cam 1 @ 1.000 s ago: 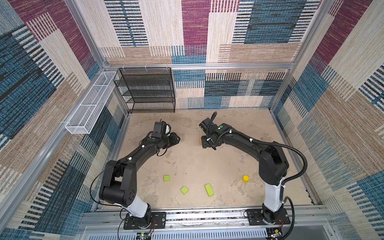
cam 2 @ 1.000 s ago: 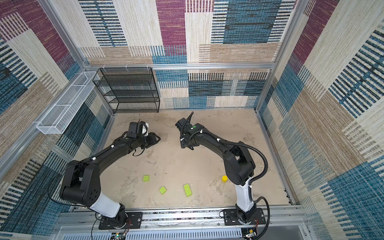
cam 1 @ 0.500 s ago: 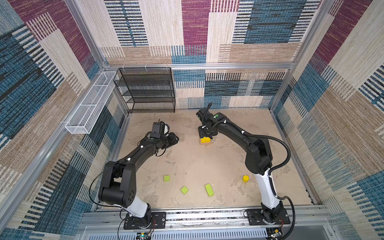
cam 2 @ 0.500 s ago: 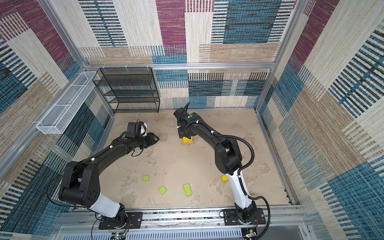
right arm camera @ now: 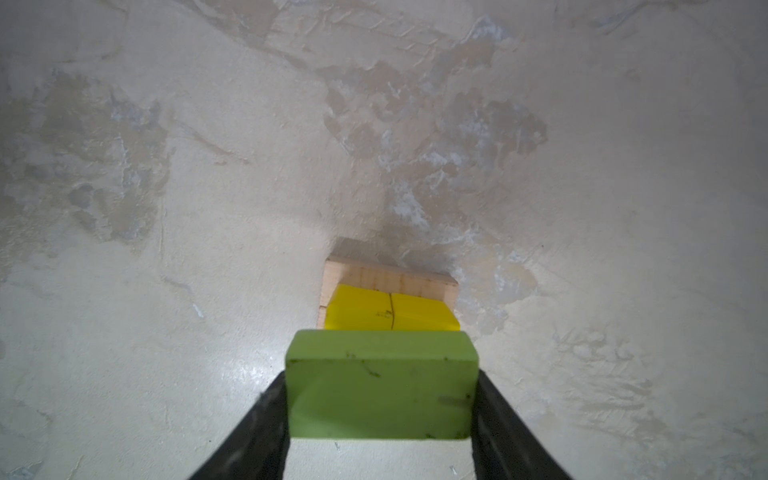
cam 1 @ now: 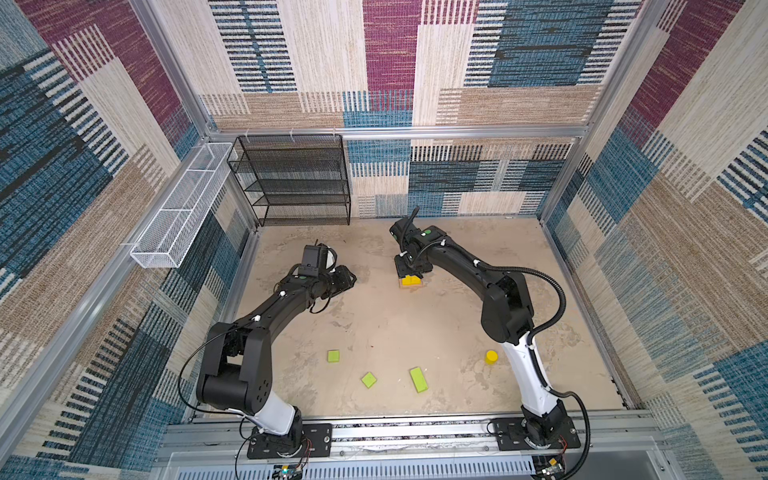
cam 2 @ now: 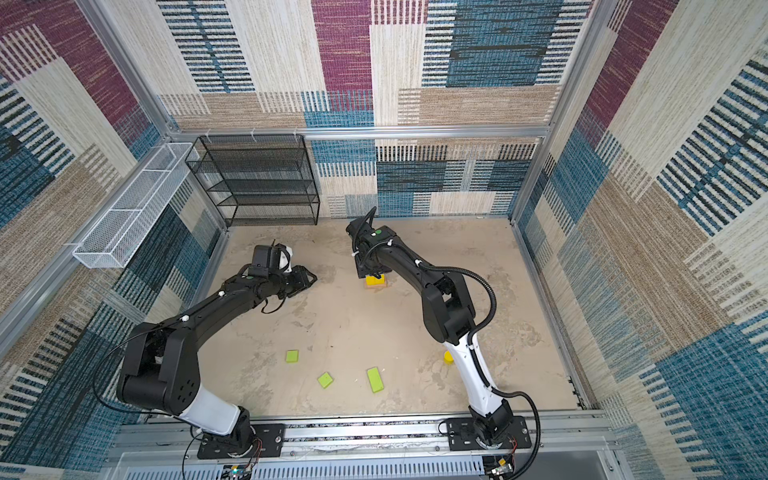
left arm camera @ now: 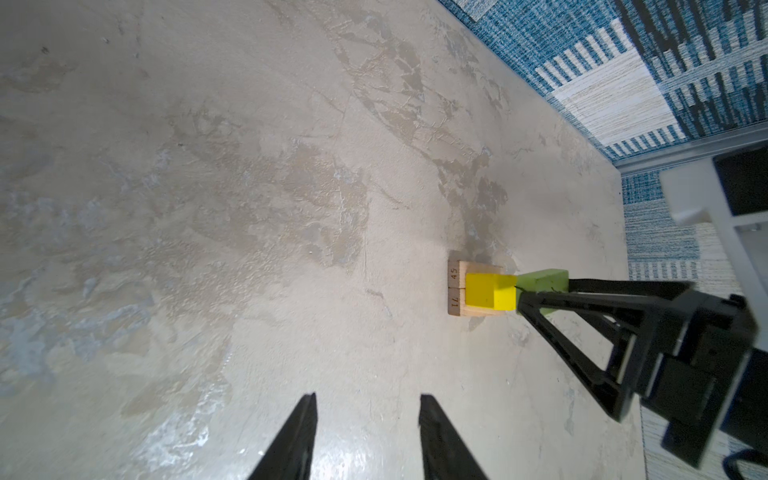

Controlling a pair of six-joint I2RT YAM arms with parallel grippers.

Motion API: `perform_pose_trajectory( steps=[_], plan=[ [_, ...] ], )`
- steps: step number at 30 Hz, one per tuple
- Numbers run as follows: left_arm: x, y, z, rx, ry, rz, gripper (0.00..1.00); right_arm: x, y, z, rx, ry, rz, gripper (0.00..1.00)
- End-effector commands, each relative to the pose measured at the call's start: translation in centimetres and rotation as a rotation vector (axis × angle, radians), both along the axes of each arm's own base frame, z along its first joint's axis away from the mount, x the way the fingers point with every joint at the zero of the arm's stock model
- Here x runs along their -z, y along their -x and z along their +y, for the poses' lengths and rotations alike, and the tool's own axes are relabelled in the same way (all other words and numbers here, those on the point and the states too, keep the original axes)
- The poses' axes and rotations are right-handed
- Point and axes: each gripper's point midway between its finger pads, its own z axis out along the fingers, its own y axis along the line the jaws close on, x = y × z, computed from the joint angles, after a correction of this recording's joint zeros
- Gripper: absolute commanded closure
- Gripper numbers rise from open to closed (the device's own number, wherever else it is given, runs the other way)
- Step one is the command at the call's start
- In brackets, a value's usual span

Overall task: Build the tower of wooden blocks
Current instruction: 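Carry the green block with the right gripper over the yellow cubes, then lower the held green block onto the two yellow cubes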

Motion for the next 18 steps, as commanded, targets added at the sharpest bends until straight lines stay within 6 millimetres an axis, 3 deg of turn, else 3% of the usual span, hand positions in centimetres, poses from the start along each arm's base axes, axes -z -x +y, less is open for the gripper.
perform_pose_trajectory(
  steps=[1,18],
  plan=[
    [-0.23,0.10,-0.05,0.017,-0.003,-0.013,0.55,0.14,-0.24,0.37,0.003,-0.016,-0.003,0.50],
    [-0.16,0.11,0.13,0.012,0.002,-0.011,0.55,0.99,-0.18,0.02,0.059,-0.030,-0.005,0.49]
  ],
)
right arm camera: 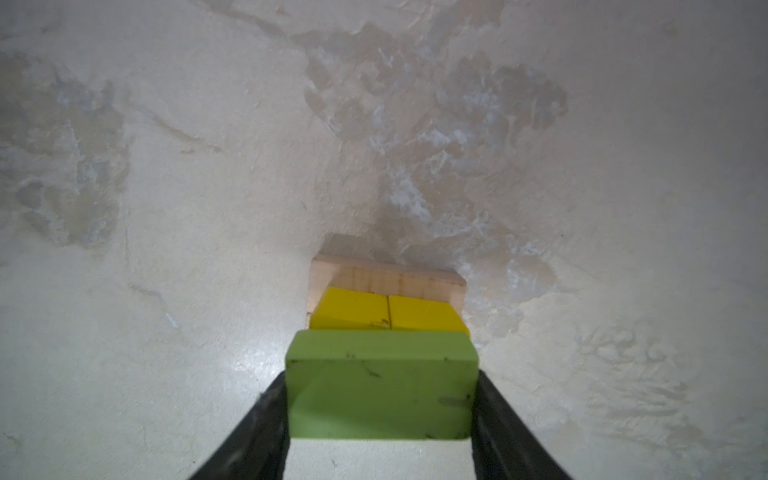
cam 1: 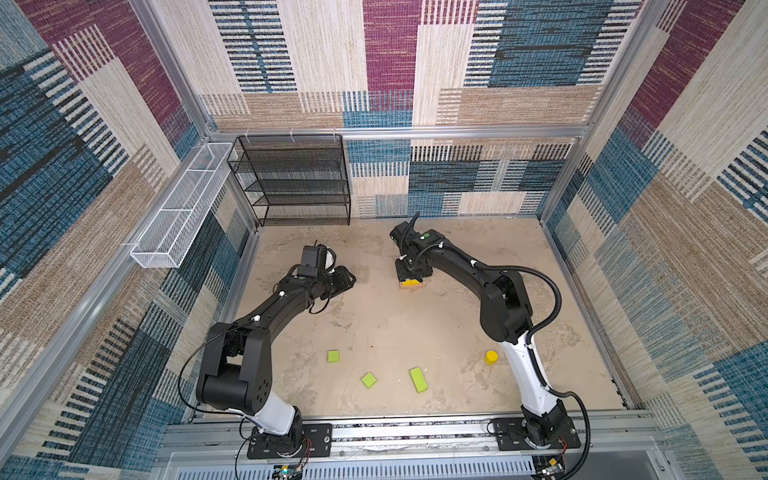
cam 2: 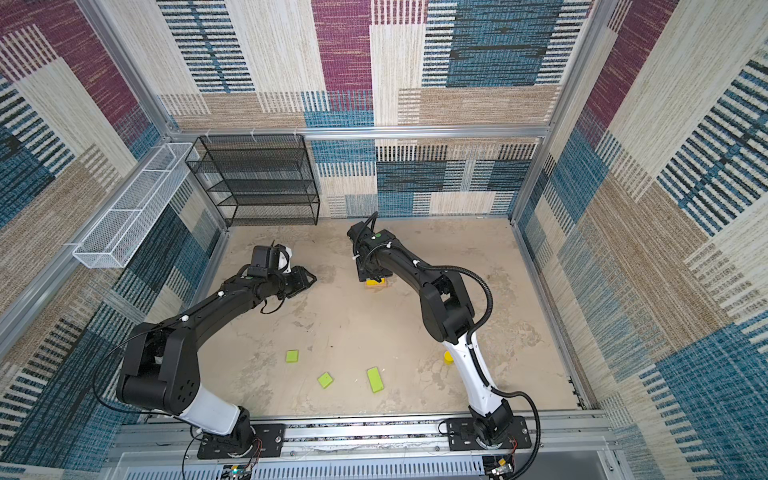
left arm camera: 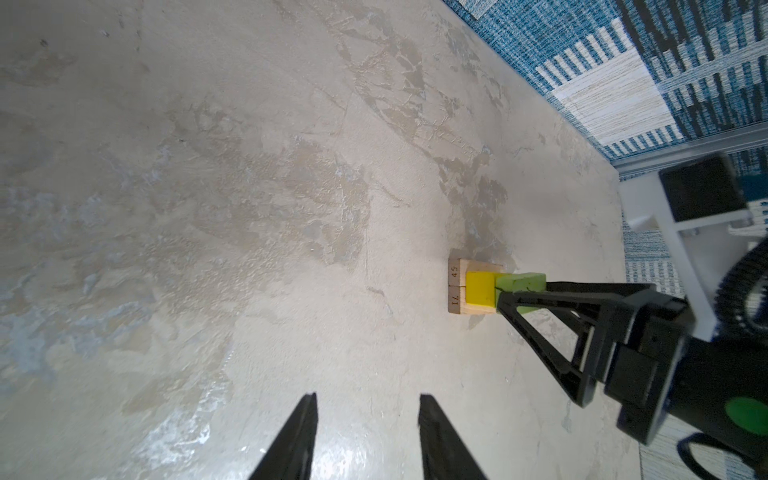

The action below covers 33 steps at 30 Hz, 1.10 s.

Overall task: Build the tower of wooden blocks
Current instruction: 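Lower the held green block onto the two yellow cubes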

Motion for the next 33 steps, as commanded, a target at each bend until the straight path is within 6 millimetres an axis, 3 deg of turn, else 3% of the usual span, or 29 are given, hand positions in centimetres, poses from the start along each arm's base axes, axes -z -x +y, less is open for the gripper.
perform_pose_trajectory(
  steps=[1,16,33],
  plan=[
    [-0.25,0.11,-0.15,0.018,0.000,-0.014,0.55,-0.84,-0.58,0.25,0.026,-0.026,-0.037,0.49],
    [-0.23,0.12,-0.04,0.016,0.001,-0.014,0.55,-1.56,-1.00,0.29,0.057,-0.052,-0.053,0.46],
    [-0.27,0.01,0.06,0.015,0.005,-0.016,0.55,-0.81,-1.14,0.01,0.087,-0.055,-0.037,0.43]
  ],
)
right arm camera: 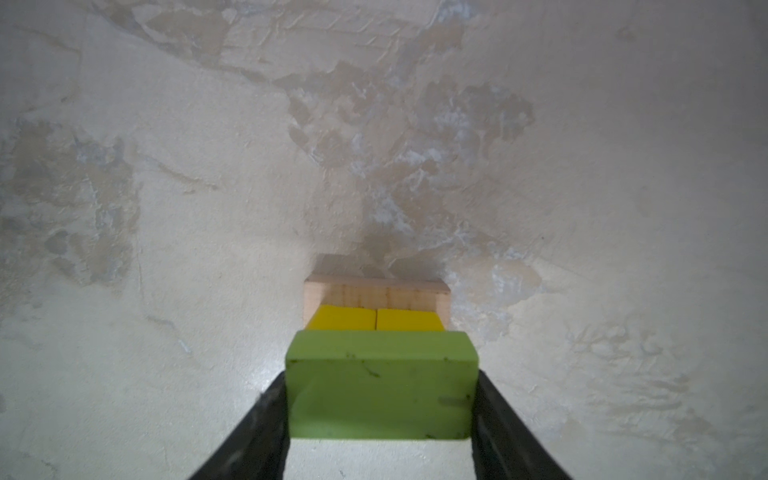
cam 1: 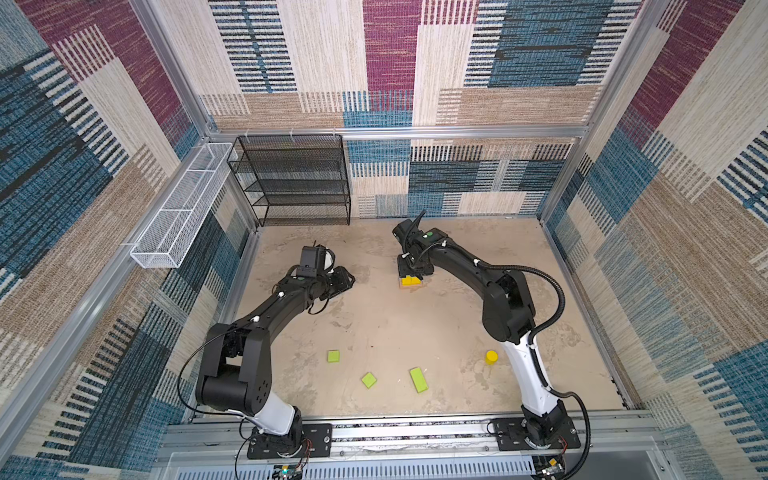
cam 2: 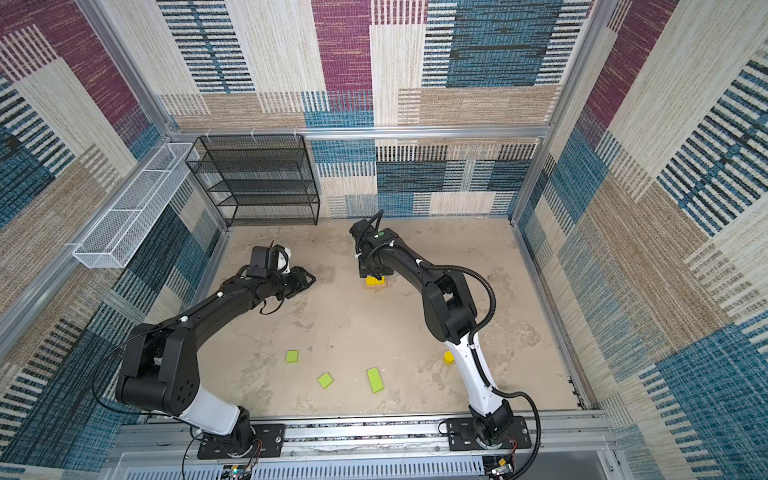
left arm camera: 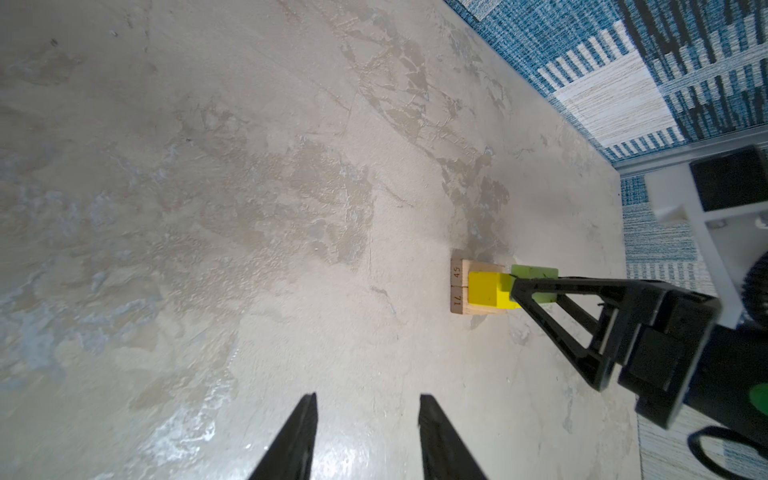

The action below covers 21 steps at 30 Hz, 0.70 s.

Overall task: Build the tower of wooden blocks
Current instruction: 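Lower the held green block onto the two yellow cubes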

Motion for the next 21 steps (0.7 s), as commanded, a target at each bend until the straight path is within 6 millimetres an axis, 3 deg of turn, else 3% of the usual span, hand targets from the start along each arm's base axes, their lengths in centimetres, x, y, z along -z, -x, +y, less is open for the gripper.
perform_pose_trajectory(
  steps=[1,21],
  plan=[
    [-0.34,-0.07,-0.16,0.020,0.004,-0.017,0.55,-0.05,-0.27,0.31,0.013,-0.014,-0.009,0.43],
    [-0.14,-0.19,-0.16,0.018,0.016,-0.013,0.55,0.32,-0.11,0.58,0.000,-0.019,0.010,0.37]
  ],
)
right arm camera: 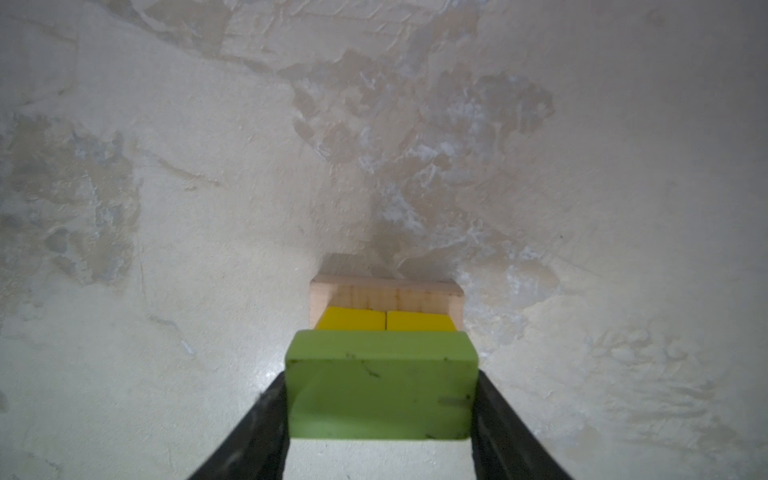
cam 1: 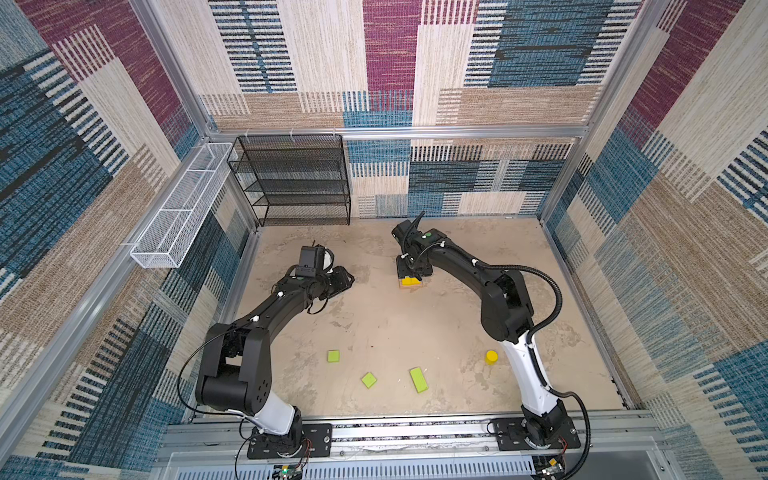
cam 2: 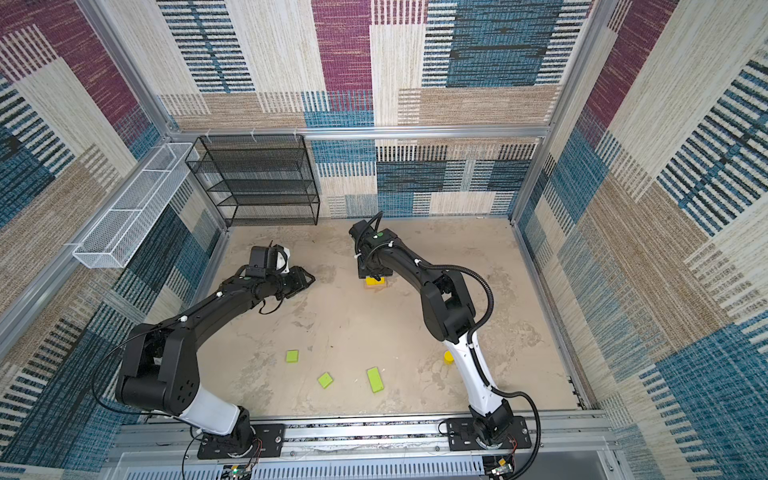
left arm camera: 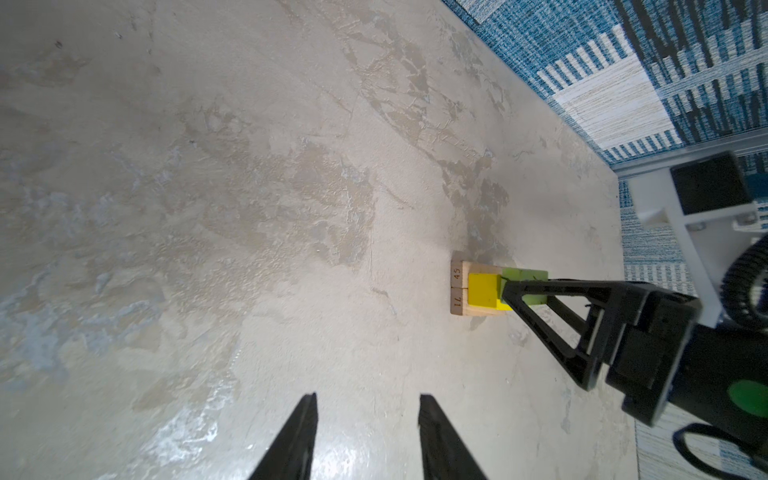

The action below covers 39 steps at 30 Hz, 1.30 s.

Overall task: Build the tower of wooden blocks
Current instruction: 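Lower the held green block onto the two yellow cubes, then open the right gripper to release the long green block on the yellow cubes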

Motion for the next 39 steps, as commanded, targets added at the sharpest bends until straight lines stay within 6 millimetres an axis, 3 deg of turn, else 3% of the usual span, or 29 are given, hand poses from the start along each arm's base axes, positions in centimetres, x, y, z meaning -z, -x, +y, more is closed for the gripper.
perform_pose_trajectory(
  steps=[1,15,39],
  plan=[
    [-0.18,-0.10,-0.35,0.021,0.010,-0.015,0.55,-0.11,-0.13,0.16,-0.002,-0.005,-0.004,0.36],
    [-0.20,-0.05,-0.30,0.019,0.012,-0.015,0.55,-0.18,0.03,-0.07,0.001,0.002,-0.002,0.31],
    [-0.10,-0.08,-0.36,0.021,0.019,-0.012,0.55,-0.37,0.45,-0.21,0.013,-0.012,-0.002,0.38]
  ],
)
